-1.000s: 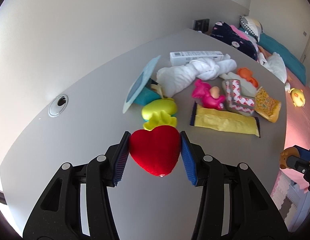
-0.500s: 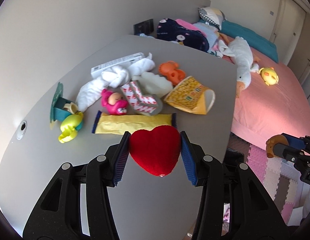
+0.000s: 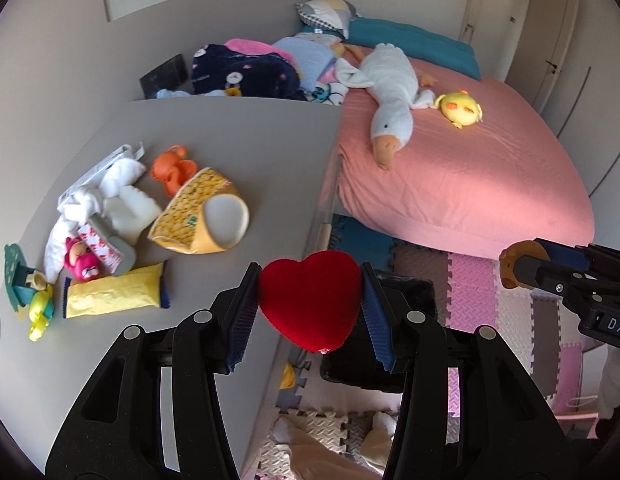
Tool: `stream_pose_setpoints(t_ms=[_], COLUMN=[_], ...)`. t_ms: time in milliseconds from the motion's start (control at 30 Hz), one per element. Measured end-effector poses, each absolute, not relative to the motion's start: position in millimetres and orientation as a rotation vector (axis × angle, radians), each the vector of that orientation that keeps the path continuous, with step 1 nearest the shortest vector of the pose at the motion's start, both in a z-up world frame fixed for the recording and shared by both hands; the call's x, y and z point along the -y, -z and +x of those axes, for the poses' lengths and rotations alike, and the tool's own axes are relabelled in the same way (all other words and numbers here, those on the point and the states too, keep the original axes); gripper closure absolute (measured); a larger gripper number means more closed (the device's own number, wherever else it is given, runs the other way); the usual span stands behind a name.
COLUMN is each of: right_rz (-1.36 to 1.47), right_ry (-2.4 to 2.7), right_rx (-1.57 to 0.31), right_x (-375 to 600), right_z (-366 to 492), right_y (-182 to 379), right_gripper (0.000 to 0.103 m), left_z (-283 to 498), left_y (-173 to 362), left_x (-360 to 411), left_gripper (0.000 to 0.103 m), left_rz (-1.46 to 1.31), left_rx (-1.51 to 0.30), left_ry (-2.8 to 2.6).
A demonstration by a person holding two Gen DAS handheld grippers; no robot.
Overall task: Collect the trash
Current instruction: 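Carry the roll and heart to the black bin and open both tools, then withdraw both open tools from the bin back to the table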
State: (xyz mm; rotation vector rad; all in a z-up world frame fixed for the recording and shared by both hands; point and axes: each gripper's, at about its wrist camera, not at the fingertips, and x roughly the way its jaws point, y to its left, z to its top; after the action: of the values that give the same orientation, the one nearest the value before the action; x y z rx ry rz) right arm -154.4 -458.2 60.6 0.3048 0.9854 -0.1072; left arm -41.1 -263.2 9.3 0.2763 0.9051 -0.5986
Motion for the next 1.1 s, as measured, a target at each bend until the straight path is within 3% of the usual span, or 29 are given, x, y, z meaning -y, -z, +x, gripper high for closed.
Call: stream_pose_setpoints(t_ms=[267, 333, 367, 400, 700, 1100], right_rz=[0.384, 0.406, 0.412, 0.411, 0.44, 0.418], right_ry=[0.236, 0.278, 0.299, 0.327, 0.411, 0.37], right_rx=[-0.966, -0.96, -0.948, -0.935, -0.897, -0.916], right_x=[512.8, 524.9, 530.0, 535.0, 562.7, 540.1], right_z=[-175.7, -178.6, -180.7, -182.7, -194.4, -182.8], right_y=[-61.1, -62.7, -64.5, -66.9, -70.5, -69.2], right_gripper=[0.059, 0.049, 0.042, 0.039, 0.039, 0.039], left_z=[-53.5, -56.9, -59.7, -62.5, -63.5, -53.0], left_y=[0.1, 3.3, 3.7, 3.8, 8.6, 9.4], left_x=[317.8, 332.6, 338.8, 345.3, 365.0, 336.4], left_gripper=[0.054, 0.035, 0.01, 0.006, 0.006, 0.006], left_rz=[0.335, 0.365, 0.384, 0.406, 0.436, 0.407], left_rx=[-0.924, -0.938, -0.931, -0.91, -0.904, -0.918], left_ry=[0.743, 0.779, 0.776, 0.771, 0.811, 0.77])
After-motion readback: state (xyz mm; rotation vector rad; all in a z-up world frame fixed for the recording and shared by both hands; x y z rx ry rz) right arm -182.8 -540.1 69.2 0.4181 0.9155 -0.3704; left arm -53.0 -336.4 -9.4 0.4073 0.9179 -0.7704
